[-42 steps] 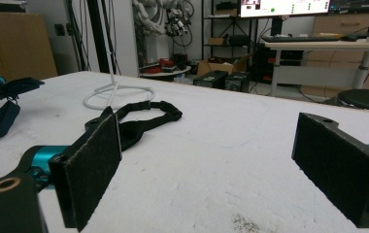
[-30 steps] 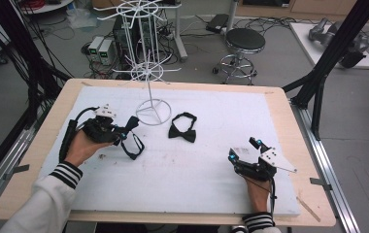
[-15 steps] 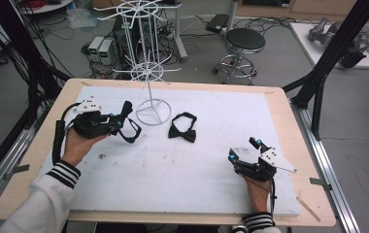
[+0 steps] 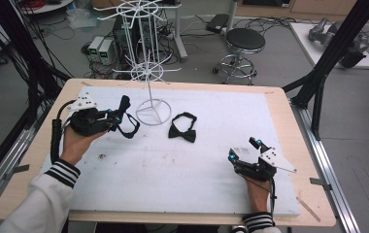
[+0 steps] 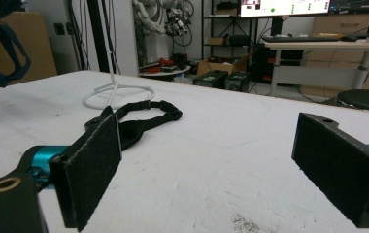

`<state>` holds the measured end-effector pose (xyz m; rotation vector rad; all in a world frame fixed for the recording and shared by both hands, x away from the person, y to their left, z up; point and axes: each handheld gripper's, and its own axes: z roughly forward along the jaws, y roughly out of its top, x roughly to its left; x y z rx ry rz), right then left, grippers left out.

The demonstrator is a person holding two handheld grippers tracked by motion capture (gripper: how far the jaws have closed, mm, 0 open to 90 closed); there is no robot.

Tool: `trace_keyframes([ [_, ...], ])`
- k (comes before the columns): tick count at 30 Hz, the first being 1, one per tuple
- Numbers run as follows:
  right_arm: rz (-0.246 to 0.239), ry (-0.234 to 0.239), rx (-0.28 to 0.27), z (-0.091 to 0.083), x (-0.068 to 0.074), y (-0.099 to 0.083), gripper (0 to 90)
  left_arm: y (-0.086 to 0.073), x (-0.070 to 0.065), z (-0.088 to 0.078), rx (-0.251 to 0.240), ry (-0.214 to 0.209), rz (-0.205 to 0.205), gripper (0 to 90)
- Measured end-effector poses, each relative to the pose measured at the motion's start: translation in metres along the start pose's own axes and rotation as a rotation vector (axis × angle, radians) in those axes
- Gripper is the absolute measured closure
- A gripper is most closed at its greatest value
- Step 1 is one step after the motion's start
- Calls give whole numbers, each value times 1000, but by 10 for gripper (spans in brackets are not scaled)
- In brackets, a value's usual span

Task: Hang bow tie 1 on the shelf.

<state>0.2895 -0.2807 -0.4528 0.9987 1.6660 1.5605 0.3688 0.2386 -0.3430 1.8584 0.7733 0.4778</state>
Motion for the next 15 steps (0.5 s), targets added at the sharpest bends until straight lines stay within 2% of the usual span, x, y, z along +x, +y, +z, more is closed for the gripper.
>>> trace_keyframes([
  [11,-2,0,0,0,0,0,100,12,-6,-4,-49,-3,5,746],
  [15,-2,0,0,0,0,0,100,20,-9,-5,-59,-7,22,746],
])
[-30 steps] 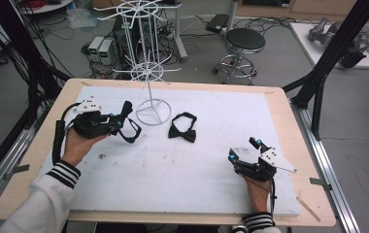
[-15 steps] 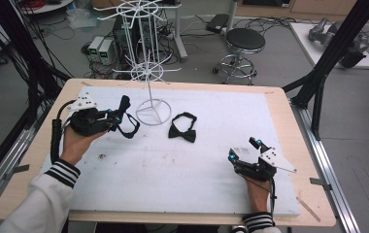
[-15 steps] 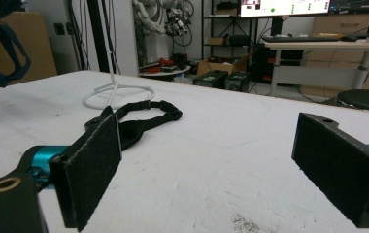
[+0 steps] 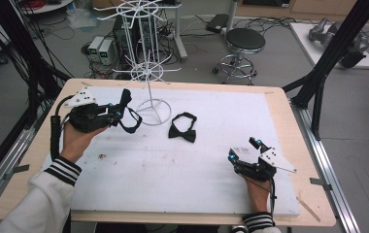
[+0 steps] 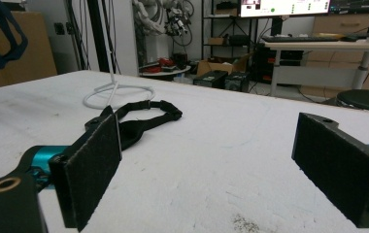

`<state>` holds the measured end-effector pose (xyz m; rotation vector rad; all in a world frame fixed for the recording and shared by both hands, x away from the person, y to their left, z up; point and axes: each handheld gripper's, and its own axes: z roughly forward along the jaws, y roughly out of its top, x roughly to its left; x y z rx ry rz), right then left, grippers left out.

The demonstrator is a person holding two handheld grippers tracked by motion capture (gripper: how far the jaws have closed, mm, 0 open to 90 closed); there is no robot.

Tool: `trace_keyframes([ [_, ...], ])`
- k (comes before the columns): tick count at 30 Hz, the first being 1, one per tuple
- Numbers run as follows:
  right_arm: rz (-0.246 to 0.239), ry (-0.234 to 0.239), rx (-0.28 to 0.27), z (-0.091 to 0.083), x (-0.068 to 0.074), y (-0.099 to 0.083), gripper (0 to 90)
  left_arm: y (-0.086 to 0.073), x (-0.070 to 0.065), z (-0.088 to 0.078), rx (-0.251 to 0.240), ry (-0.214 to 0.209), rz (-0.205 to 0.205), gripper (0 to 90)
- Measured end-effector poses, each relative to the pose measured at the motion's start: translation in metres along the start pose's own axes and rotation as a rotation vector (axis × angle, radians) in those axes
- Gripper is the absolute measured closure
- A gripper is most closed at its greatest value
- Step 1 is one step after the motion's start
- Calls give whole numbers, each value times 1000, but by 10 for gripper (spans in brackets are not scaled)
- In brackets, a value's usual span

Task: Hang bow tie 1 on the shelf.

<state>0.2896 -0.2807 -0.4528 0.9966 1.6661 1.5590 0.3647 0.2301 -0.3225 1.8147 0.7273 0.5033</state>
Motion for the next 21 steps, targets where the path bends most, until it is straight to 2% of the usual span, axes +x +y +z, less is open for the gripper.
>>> trace_keyframes([
  [6,-2,0,0,0,0,0,100,14,-5,1,-20,-6,17,746],
  [21,-1,-1,1,0,0,0,100,44,-13,3,-28,-14,63,745],
])
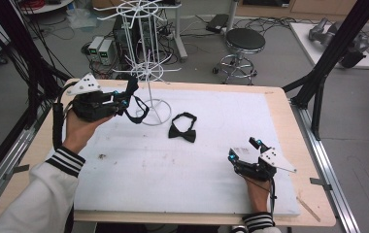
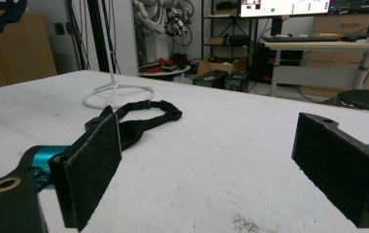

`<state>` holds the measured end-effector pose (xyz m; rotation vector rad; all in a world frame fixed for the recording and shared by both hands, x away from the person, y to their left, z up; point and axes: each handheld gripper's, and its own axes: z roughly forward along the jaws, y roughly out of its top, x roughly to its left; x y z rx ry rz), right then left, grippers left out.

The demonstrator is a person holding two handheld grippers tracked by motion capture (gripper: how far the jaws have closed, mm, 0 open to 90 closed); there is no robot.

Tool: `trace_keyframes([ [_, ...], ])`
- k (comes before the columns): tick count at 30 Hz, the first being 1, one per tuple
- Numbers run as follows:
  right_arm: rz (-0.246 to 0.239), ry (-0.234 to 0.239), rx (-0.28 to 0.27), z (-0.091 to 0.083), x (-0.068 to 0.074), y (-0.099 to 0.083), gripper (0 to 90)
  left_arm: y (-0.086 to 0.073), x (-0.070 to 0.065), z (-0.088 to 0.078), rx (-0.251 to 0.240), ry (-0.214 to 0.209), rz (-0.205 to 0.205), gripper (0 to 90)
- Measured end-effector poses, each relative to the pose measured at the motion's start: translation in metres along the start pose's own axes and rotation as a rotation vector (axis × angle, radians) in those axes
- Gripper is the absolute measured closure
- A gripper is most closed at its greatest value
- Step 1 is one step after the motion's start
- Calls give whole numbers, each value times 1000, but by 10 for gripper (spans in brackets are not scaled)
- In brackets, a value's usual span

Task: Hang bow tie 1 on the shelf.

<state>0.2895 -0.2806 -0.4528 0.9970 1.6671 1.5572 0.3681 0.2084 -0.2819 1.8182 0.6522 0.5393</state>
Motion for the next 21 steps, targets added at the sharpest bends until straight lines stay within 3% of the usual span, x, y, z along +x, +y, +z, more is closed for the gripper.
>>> trace_keyframes([
  [21,-3,-1,-1,0,0,0,100,30,1,16,5,-18,11,746],
])
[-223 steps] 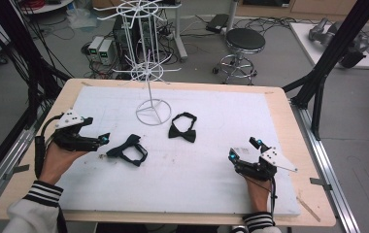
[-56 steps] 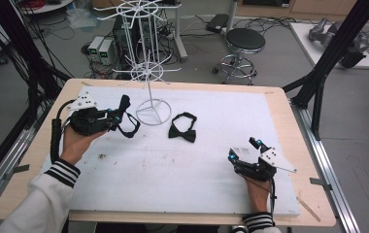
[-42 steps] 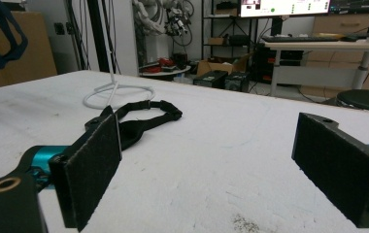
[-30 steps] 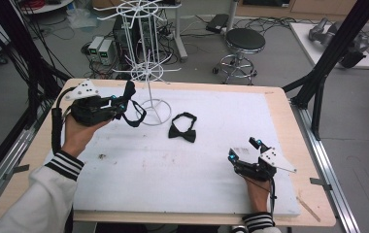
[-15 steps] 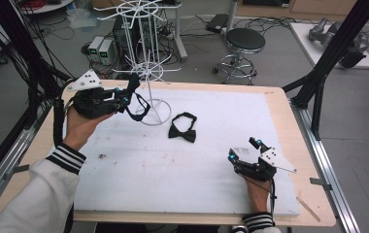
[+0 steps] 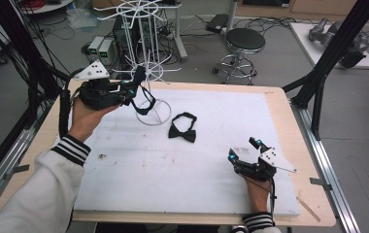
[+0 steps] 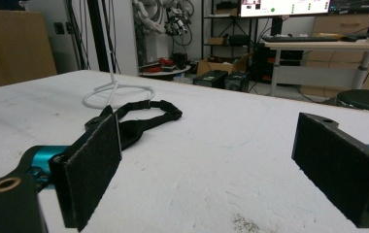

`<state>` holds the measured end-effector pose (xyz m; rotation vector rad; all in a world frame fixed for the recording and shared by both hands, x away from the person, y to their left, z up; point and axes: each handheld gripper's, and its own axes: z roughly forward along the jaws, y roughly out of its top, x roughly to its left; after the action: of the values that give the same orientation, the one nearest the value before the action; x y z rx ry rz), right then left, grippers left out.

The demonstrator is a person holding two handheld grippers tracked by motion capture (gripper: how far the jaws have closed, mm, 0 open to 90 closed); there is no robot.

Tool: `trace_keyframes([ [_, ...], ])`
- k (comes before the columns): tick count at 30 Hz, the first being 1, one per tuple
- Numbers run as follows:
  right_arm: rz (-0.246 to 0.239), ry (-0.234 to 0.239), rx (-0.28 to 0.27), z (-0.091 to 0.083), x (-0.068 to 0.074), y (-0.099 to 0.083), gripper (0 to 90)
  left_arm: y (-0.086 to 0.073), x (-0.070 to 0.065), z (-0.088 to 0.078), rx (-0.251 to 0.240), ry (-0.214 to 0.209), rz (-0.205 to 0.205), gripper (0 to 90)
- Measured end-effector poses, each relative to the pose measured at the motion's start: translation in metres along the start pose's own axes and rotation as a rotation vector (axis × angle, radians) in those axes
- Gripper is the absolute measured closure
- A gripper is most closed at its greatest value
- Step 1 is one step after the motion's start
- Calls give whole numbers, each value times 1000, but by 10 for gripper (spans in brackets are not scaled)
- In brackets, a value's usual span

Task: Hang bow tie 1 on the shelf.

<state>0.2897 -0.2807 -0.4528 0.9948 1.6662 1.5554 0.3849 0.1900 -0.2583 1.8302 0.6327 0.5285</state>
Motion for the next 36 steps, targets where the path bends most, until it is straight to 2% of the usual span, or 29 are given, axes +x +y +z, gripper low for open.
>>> trace_keyframes([
  [11,2,0,1,0,0,0,100,7,3,11,20,19,6,745],
  [22,1,3,-3,0,-1,0,100,9,11,19,61,67,3,745],
  [36,0,3,-3,0,-1,0,100,14,19,24,94,88,3,745],
])
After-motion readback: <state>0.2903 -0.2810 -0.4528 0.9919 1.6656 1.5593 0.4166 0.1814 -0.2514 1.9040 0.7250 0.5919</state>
